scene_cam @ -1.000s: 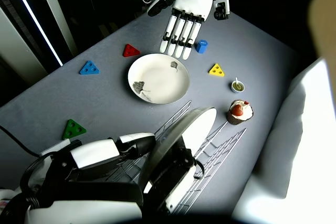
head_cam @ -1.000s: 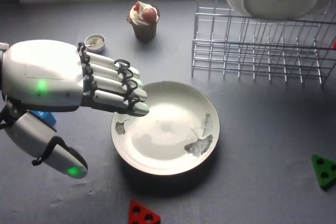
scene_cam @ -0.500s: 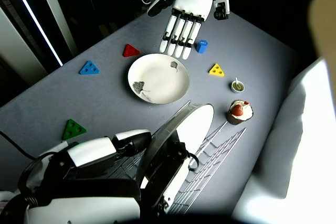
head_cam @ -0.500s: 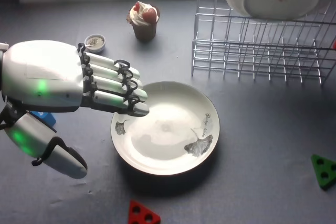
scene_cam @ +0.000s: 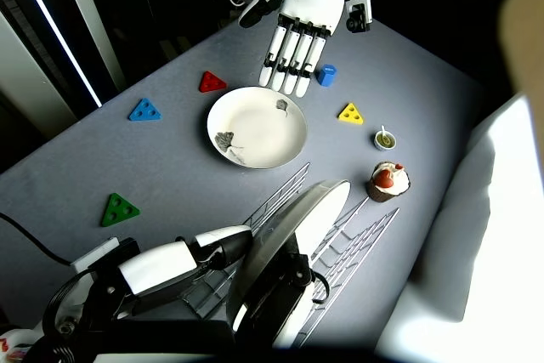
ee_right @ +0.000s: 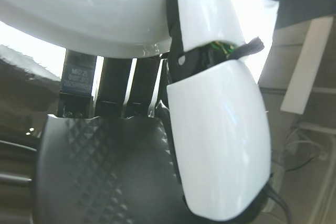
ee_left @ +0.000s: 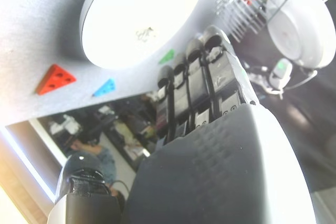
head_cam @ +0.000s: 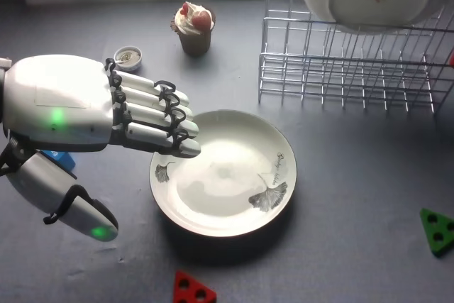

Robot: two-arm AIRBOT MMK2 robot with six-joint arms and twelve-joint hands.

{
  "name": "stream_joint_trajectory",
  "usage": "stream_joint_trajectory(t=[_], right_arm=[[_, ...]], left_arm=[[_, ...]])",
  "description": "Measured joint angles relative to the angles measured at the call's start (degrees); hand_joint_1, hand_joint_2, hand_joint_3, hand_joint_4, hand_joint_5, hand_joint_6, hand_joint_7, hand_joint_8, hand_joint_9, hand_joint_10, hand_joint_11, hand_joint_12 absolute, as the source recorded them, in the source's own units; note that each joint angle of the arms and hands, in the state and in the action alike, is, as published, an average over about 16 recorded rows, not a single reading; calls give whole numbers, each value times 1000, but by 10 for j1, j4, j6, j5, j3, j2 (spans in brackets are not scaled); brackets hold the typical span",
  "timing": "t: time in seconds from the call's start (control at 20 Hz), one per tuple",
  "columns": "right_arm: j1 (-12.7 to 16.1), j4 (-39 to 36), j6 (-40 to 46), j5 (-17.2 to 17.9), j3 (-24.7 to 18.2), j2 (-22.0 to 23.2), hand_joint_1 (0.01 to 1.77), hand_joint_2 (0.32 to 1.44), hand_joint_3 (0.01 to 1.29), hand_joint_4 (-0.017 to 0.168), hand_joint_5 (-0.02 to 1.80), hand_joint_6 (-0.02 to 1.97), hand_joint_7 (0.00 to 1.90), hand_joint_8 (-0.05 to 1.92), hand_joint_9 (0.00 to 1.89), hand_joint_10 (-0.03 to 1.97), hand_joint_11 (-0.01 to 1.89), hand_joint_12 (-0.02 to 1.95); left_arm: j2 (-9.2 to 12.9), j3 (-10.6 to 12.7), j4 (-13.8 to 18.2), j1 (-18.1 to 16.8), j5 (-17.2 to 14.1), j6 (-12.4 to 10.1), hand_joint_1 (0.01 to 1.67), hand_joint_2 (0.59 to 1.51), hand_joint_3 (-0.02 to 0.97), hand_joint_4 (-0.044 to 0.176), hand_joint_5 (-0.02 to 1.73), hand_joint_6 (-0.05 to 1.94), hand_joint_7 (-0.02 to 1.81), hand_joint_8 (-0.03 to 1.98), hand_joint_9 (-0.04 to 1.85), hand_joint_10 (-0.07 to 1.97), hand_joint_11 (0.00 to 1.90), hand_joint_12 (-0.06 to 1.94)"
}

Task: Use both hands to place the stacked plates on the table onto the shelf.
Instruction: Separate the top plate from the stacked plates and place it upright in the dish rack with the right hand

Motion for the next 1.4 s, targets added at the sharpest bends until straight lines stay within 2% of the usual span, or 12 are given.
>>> stream_joint_trajectory(t=[0.4, 0.6, 0.9, 1.05, 1.2, 1.4], right_arm=[[-12, 19, 1, -3, 8, -7, 1480, 952, 11, -12, 940, 720, 1183, 452, 1211, 537, 1010, 1235], [-16, 25, 0, -4, 10, -9, 1479, 952, 12, -12, 930, 728, 1173, 439, 1198, 566, 976, 1350], [-25, 31, -1, -2, 14, -15, 1480, 956, 13, -12, 917, 757, 1149, 488, 1177, 611, 984, 1337], [-32, 35, -2, -2, 16, -18, 1475, 960, 13, -12, 911, 778, 1140, 519, 1163, 632, 1005, 1210], [-38, 38, -2, -2, 17, -20, 1454, 970, 13, -11, 906, 816, 1131, 546, 1151, 533, 1038, 998], [-46, 40, -2, -1, 18, -23, 1404, 986, 12, -9, 909, 852, 1099, 433, 1132, 390, 1082, 718]], left_arm=[[0, 0, 0, 0, 2, 0, 29, 1027, 3, 0, 239, 4, 245, 0, 223, 11, 211, 19], [0, 0, 0, 0, 3, 0, 29, 1028, 3, 0, 236, 4, 244, 0, 223, 10, 209, 19], [0, 0, 1, -2, 4, 0, 32, 1028, 3, -1, 238, 4, 242, 0, 222, 10, 203, 19], [0, 0, 1, -2, 4, 0, 33, 1028, 3, 0, 237, 4, 239, 0, 218, 10, 202, 19], [0, 0, 1, -3, 4, 0, 34, 1028, 3, 0, 236, 4, 237, 0, 215, 10, 202, 19], [0, 0, 3, -4, 5, 0, 35, 1028, 3, 0, 239, 4, 241, 0, 217, 11, 206, 19]])
